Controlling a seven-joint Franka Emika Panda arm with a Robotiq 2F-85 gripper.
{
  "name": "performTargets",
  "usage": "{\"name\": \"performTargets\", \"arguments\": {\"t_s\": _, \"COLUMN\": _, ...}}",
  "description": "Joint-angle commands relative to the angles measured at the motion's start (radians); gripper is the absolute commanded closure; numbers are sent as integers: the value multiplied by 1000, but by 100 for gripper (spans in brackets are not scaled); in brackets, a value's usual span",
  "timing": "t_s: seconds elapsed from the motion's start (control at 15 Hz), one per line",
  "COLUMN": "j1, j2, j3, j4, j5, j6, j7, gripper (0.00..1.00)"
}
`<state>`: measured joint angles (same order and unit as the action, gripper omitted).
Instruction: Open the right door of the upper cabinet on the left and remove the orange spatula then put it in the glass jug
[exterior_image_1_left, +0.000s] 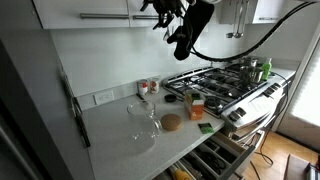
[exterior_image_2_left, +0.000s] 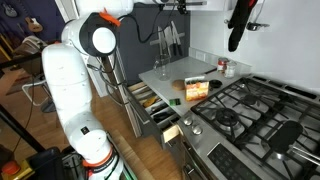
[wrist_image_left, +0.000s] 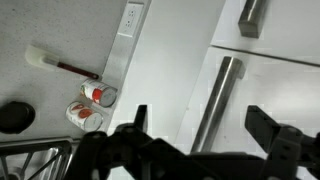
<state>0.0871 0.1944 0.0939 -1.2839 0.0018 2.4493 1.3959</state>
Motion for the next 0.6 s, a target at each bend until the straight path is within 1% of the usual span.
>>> {"name": "performTargets", "arguments": {"t_s": 0.0, "j1": -7, "j2": 28, "j3": 1, "j4": 29, "j5": 30, "j6": -8, "j7": 16, "gripper": 0}}
{"name": "performTargets", "arguments": {"t_s": 0.27, "j1": -13, "j2": 36, "j3": 3, "j4": 30, "j5": 44, "j6": -45, "j7": 25, "gripper": 0}}
{"name": "performTargets", "arguments": {"t_s": 0.33, "j1": -19, "j2": 32, "j3": 12, "j4": 29, "j5": 72, "j6": -88, "j7": -2, "gripper": 0}}
{"name": "performTargets", "arguments": {"t_s": 0.4, "j1": -19, "j2": 26, "j3": 9, "j4": 24, "j5": 72, "j6": -134, "j7": -3, "gripper": 0}}
{"name": "performTargets", "arguments": {"t_s": 0.53, "j1": -15, "j2": 16, "j3": -3, "j4": 28, "j5": 40, "j6": -216, "j7": 10, "gripper": 0}}
